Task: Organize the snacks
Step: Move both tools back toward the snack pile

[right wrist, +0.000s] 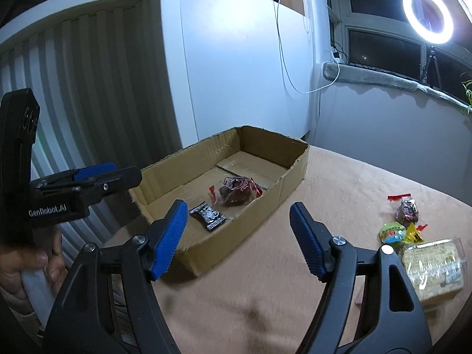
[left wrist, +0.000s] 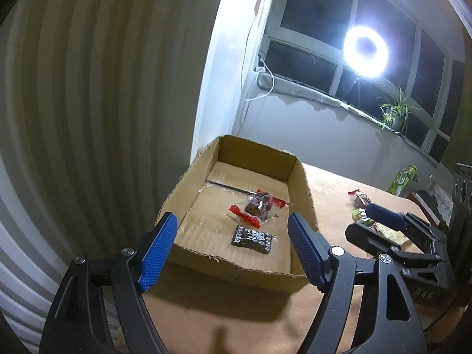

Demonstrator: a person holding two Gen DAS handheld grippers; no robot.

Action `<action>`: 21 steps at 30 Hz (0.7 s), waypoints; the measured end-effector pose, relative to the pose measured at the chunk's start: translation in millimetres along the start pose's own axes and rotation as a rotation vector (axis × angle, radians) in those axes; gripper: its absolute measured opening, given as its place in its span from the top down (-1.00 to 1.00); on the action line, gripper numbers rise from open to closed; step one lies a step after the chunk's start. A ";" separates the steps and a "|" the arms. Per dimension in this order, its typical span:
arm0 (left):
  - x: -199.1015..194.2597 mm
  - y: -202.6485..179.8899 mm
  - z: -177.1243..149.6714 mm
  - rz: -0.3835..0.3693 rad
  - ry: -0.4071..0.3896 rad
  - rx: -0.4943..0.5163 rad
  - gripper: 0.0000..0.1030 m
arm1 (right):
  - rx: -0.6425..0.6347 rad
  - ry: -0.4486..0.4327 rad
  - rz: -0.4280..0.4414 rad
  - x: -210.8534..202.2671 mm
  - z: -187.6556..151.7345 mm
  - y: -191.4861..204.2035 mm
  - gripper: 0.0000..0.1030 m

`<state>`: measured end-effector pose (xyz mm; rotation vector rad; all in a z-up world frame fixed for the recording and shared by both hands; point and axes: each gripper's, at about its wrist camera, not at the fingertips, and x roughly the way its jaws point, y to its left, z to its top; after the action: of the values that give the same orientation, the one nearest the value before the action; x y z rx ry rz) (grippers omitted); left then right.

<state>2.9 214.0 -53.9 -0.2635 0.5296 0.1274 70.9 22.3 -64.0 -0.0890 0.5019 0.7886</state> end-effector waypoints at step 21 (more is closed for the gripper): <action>-16.0 -94.8 -17.7 -0.145 0.044 0.144 -0.54 | 0.068 0.004 -0.111 -79.5 -71.0 -37.2 -0.45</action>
<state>-1.5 117.4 -39.9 -0.1632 0.5587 -0.0572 21.3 -74.8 -93.6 -0.0546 0.5225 0.6628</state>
